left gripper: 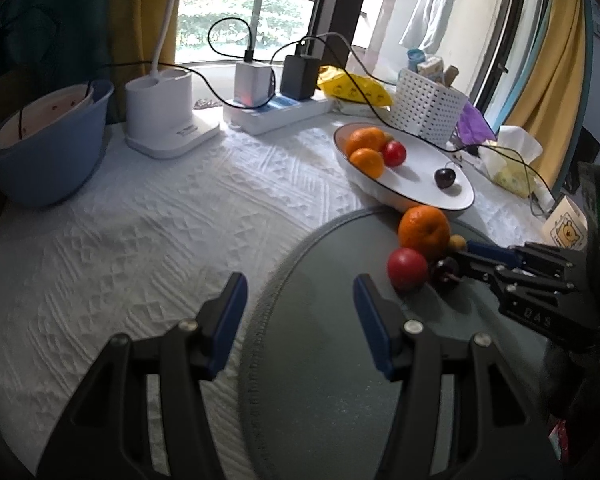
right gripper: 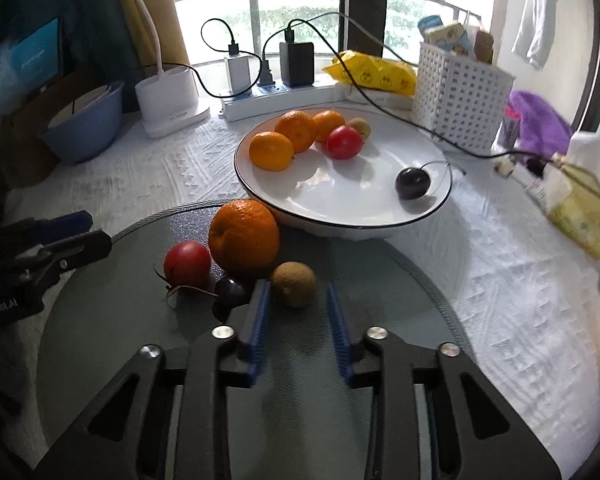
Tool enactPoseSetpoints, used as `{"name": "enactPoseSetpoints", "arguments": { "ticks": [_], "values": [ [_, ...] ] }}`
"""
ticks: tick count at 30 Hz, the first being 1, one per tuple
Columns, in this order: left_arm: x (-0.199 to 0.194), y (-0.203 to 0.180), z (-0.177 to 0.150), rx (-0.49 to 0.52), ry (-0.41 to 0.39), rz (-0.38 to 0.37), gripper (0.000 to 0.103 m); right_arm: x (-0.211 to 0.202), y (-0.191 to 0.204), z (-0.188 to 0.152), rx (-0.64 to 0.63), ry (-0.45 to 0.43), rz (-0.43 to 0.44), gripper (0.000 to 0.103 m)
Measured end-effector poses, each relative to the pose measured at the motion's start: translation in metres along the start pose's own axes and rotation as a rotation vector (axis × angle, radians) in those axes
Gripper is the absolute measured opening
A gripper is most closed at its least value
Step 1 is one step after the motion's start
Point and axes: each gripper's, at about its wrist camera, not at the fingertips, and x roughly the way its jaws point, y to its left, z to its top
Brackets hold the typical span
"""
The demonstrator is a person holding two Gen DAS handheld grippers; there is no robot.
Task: Organize fruits
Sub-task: 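Move both grippers back over the remaining fruit on the grey mat, then grasp the brown kiwi with the right gripper while the left gripper grasps a red tomato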
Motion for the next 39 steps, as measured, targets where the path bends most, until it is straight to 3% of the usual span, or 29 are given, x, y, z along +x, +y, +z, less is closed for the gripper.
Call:
{"name": "enactPoseSetpoints", "arguments": {
  "ticks": [9, 21, 35, 39],
  "values": [
    [0.002, -0.018, 0.004, 0.041, 0.003, -0.003, 0.057, -0.003, 0.001, -0.001, -0.003, -0.017, 0.031, 0.024],
    [0.025, -0.053, 0.009, 0.08, 0.034, -0.042, 0.057, -0.022, -0.028, -0.014, 0.029, -0.037, 0.016, 0.023],
    [0.047, -0.064, 0.019, 0.074, 0.075, -0.097, 0.056, -0.005, -0.036, -0.005, 0.036, -0.016, 0.045, 0.024],
    [0.044, -0.067, 0.018, 0.088, 0.077, -0.118, 0.04, 0.0, -0.035, -0.001, 0.035, -0.003, 0.043, 0.025]
  ]
}}
